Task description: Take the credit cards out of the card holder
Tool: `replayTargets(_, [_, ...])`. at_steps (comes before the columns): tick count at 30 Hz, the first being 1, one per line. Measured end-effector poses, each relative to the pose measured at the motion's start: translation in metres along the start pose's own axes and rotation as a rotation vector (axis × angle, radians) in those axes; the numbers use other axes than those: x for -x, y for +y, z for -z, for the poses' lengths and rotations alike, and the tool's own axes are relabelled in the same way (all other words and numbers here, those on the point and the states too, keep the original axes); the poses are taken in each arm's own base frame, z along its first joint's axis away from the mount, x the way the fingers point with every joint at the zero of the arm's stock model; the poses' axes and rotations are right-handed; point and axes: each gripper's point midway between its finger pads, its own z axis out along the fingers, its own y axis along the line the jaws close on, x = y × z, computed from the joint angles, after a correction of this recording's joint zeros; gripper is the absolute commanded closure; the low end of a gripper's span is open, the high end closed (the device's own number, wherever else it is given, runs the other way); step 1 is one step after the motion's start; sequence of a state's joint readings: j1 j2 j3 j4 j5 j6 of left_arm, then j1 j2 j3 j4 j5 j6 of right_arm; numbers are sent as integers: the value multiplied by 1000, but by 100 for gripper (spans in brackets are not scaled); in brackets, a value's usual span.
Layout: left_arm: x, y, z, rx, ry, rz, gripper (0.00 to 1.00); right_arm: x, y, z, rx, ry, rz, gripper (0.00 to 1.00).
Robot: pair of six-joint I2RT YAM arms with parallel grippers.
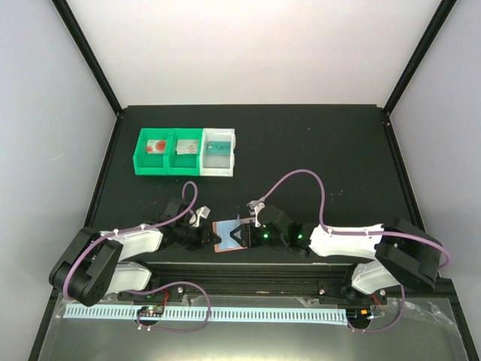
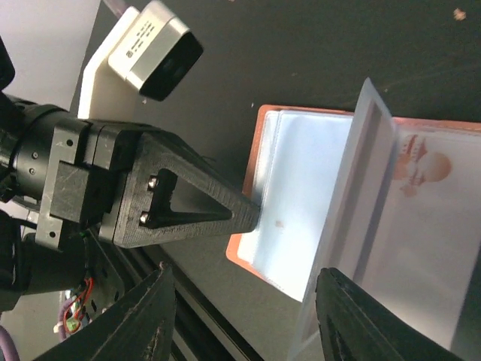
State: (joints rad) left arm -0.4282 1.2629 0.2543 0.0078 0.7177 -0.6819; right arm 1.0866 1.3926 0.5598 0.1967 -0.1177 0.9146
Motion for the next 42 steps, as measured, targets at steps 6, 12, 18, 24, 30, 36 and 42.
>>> replayTargets(6, [3,-3,4,5,-26,-14,98,-8,4,-7,27,45,0,46])
replayTargets(12, [9,-11,15,7,-86,-49,90,-8,10,-9,51,55,4,50])
replayTargets(18, [12,-12,25,38,-133,-59,83,-13,7,-15,45,79,4,53])
replayTargets(24, [17,-16,35,59,-176,-71,80,-13,3,-15,24,77,10,61])
replayTargets(30, [15,-11,31,71,-156,-54,89,-18,-13,-18,-44,86,7,72])
replayTargets(36, [16,-15,25,44,-138,-62,96,-21,-26,-24,-89,92,-4,76])
replayTargets(42, [16,-11,18,41,-114,-54,96,-18,-35,-26,-119,78,-12,77])
